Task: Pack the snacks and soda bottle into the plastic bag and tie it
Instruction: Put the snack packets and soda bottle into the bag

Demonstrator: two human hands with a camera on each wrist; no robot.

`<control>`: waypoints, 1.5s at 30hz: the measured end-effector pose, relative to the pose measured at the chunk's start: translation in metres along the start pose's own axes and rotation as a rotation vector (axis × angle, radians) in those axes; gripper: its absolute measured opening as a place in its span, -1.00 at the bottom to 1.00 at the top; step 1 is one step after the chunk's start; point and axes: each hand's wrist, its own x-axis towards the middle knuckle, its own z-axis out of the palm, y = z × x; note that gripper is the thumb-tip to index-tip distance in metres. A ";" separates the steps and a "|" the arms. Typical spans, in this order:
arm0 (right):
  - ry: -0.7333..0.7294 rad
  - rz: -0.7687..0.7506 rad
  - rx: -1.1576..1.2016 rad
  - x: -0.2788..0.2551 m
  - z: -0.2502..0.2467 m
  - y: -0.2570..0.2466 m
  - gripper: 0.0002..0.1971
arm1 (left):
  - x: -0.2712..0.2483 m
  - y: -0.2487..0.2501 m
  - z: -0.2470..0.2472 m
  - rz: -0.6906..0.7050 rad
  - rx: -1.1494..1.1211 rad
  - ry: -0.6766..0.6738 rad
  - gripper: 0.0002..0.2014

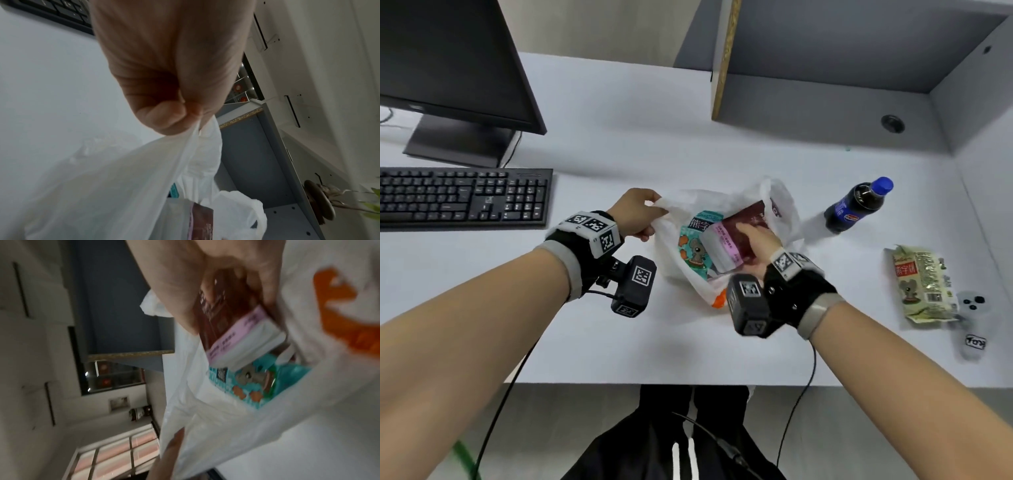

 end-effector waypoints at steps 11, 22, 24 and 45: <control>0.578 -0.033 -0.235 -0.004 -0.166 0.035 -0.74 | 0.015 0.013 0.074 -0.115 0.109 -0.006 -0.22; 0.812 0.125 -0.638 0.041 -0.292 0.074 -0.20 | 0.019 0.040 0.149 -0.157 0.180 0.086 -0.41; 0.775 0.157 -0.686 0.049 -0.296 0.073 -0.20 | 0.019 0.040 0.159 -0.155 0.169 0.109 -0.39; 0.082 -0.294 0.111 -0.038 -0.210 0.029 -0.43 | 0.012 0.019 0.108 -0.005 -0.199 0.344 -0.70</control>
